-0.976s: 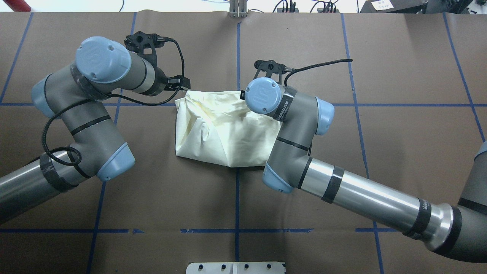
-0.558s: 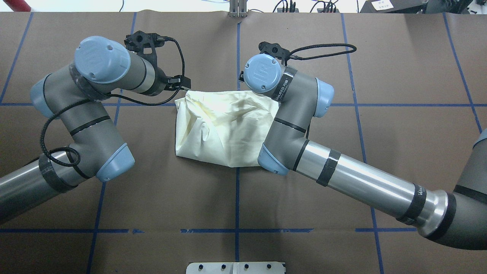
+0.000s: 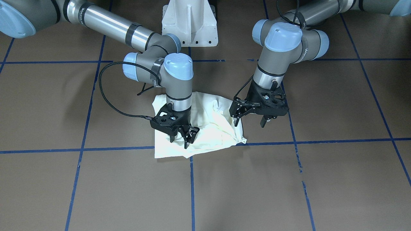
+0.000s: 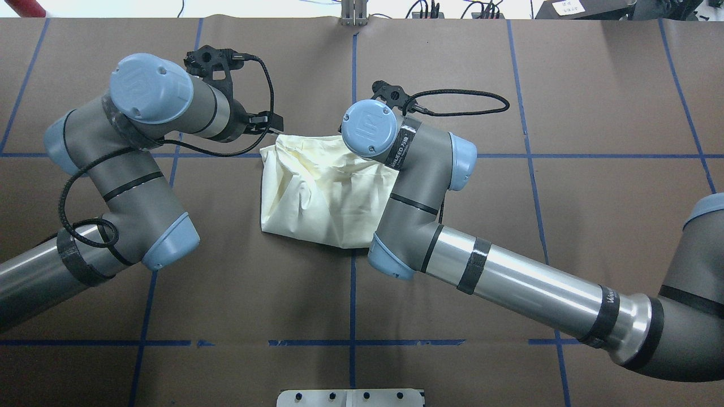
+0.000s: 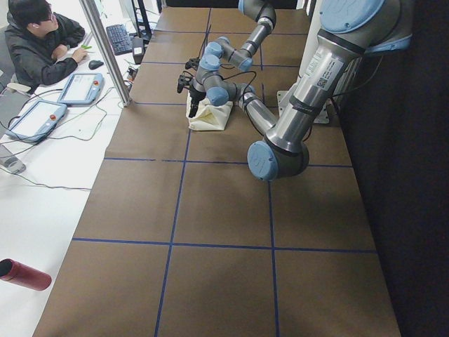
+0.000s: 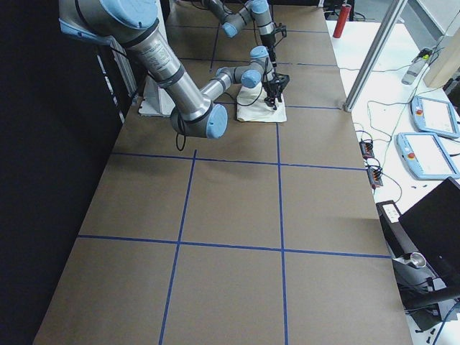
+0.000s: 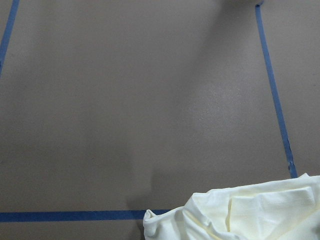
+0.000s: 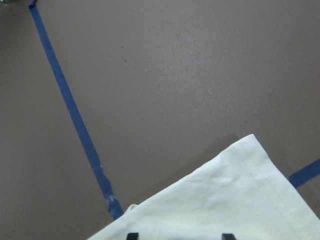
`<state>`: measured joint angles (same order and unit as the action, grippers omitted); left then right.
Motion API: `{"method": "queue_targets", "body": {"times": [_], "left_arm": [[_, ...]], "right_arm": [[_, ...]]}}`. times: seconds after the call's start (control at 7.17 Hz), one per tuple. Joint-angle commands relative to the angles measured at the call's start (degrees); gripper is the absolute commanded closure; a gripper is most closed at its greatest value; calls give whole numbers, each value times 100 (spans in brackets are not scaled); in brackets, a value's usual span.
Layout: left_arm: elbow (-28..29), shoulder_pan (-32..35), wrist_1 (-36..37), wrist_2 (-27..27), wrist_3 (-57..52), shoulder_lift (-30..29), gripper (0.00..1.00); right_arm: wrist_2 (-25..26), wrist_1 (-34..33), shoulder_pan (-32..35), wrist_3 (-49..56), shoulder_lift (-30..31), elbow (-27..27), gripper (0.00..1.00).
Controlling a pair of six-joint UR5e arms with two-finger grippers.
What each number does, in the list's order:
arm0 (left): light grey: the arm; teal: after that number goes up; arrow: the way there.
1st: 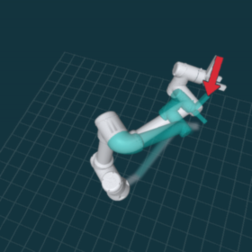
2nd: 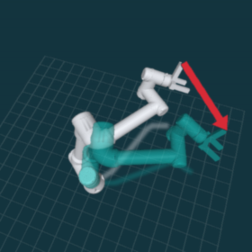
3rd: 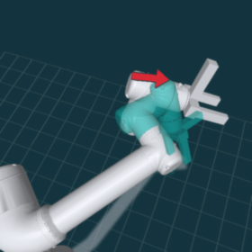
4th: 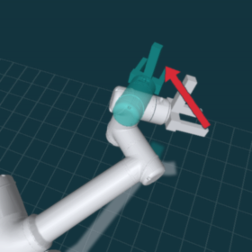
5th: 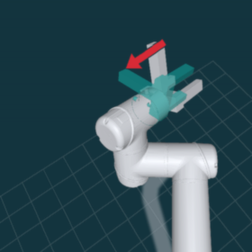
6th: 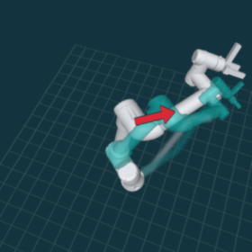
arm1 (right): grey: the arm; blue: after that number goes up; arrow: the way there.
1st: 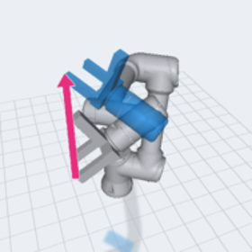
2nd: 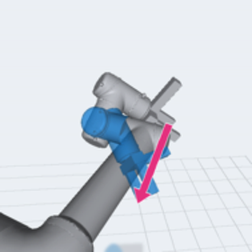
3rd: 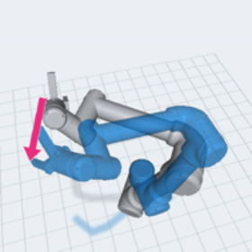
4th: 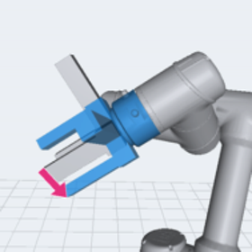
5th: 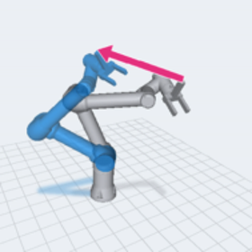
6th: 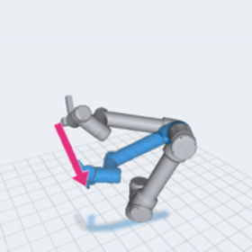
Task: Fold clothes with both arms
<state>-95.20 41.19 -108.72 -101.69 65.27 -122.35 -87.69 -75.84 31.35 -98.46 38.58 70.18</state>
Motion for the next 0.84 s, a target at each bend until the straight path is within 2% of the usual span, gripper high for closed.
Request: {"method": "queue_targets", "body": {"times": [0.0, 0.14, 0.28, 0.7], "left_arm": [[-34, 3, 0, 0, 3, 1, 0], [-52, 3, 0, 0, 12, 18, 0], [-60, 3, 0, 0, 12, 19, 0], [-87, -6, 0, 0, 21, 53, 0]], "right_arm": [[15, -9, -33, -16, -17, -144, 37], [76, -9, -33, -25, -17, -154, 53], [76, -9, -33, -94, -52, -154, 100], [76, -35, 116, -156, -140, -154, 100]]}}
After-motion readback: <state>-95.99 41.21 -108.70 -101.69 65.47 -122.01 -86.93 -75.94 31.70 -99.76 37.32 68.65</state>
